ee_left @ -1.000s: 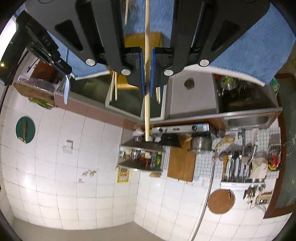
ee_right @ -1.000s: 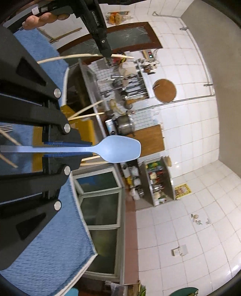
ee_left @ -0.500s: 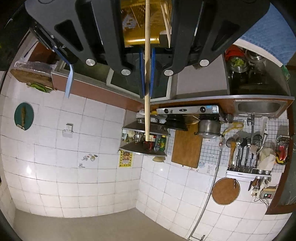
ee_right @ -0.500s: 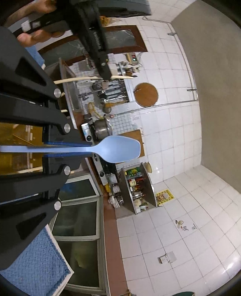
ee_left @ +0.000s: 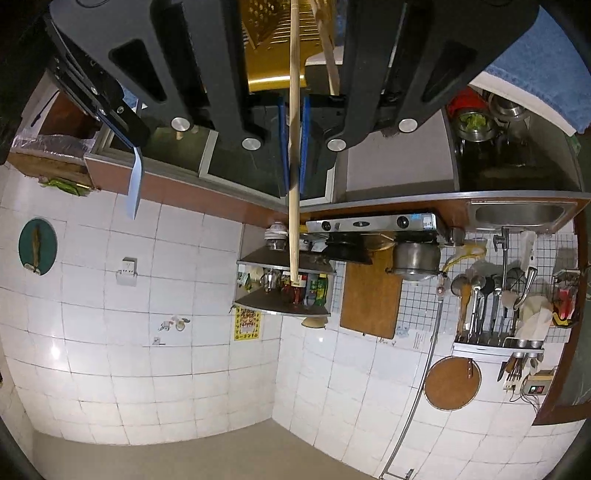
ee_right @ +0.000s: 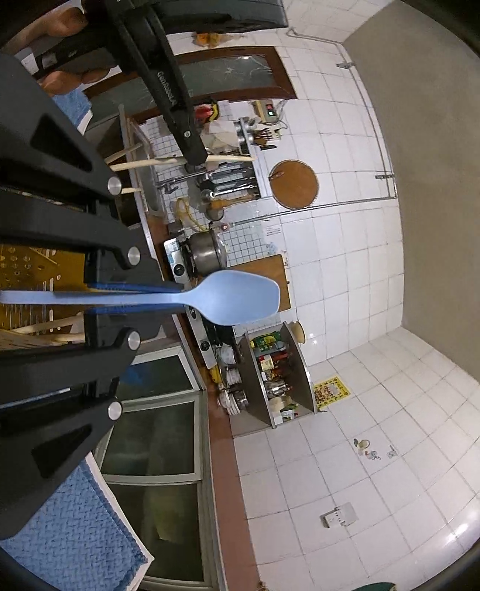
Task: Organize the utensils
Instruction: 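Lower the right tool's spoon into the holder and open while the left tool releases its chopstick there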
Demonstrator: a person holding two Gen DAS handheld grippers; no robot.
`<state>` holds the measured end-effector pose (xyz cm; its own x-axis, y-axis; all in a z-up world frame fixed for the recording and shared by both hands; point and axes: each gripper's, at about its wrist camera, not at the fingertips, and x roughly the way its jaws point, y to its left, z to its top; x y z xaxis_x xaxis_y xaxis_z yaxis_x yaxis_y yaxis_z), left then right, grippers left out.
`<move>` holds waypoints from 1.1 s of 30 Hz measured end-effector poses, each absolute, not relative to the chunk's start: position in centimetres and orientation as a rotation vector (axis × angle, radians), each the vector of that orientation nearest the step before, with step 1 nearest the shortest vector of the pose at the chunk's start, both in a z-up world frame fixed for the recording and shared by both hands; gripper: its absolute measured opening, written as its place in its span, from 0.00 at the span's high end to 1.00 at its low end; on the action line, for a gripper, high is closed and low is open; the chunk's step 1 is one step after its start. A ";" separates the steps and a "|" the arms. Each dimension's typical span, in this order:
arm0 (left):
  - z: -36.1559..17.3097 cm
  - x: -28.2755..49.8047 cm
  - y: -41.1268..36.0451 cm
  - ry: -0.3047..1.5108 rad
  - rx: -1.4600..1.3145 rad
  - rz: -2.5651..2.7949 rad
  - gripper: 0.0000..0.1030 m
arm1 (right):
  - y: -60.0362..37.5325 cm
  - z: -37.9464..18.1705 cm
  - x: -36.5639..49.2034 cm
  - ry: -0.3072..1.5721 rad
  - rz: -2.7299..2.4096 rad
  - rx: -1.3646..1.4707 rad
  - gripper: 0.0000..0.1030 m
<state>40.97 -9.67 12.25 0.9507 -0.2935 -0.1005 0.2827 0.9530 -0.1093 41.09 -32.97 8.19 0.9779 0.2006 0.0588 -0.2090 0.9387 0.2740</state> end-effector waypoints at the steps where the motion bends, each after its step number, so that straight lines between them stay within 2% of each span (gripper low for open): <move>1: 12.0 41.0 -9.6 0.118 -0.093 -0.291 0.96 | -32.7 7.9 41.2 -0.033 0.199 0.264 0.94; 12: 9.6 41.4 -9.5 0.127 -0.059 -0.267 0.96 | -30.7 5.3 42.3 -0.021 0.158 0.138 0.94; 30: 10.0 39.0 -8.8 0.186 -0.037 -0.292 0.95 | -32.1 3.8 39.9 0.163 0.180 0.106 0.92; 33: 10.2 38.7 -8.2 0.233 -0.032 -0.279 0.79 | -32.4 4.1 39.8 0.231 0.194 0.117 0.90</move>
<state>38.65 -8.20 10.15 0.9347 -0.2761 -0.2240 0.2688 0.9611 -0.0630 39.83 -32.39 4.12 0.9550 0.2036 -0.2156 -0.1769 0.9747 0.1368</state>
